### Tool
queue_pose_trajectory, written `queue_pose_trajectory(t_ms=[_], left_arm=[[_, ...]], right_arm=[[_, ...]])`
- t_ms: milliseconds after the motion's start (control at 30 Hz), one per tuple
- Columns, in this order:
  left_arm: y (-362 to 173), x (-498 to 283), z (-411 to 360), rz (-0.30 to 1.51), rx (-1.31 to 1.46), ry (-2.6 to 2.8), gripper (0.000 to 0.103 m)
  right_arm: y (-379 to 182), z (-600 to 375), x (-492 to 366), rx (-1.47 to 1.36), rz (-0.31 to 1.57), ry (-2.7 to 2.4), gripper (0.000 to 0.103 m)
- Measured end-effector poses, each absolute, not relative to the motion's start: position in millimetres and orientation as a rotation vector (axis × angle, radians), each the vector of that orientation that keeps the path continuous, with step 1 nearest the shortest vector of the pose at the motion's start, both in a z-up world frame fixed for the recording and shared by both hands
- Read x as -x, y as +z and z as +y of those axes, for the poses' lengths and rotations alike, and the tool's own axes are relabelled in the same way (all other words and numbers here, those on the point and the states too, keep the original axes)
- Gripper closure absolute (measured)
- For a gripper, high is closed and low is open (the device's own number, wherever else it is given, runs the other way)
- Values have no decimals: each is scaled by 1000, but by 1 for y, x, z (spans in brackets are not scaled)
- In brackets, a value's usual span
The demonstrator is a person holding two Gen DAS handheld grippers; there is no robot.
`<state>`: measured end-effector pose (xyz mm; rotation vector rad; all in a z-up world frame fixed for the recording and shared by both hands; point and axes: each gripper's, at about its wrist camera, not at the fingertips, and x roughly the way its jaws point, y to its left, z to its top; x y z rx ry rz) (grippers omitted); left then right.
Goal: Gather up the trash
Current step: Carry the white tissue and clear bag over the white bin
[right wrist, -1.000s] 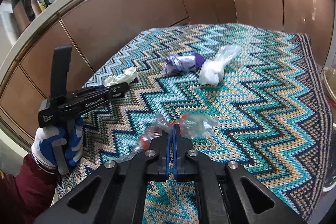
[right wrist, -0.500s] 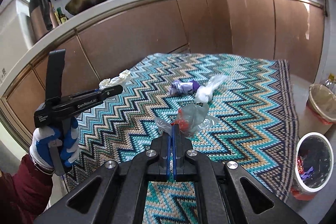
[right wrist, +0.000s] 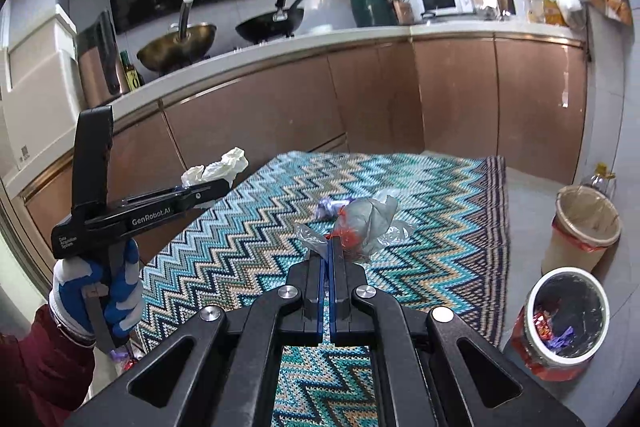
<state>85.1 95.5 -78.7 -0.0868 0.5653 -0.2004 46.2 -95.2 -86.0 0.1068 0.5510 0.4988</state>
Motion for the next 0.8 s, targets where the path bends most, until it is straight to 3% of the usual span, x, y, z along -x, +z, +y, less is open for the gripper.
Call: queue_pose_trajectory(t_ms=[367, 800], left_arm=[[-46, -85, 15, 560, 33, -349, 89], [-37, -147, -140, 614, -75, -550, 89]], right_arm=[[-67, -163, -24, -167, 448, 405, 102], [-66, -276, -49, -231, 393, 179, 102]])
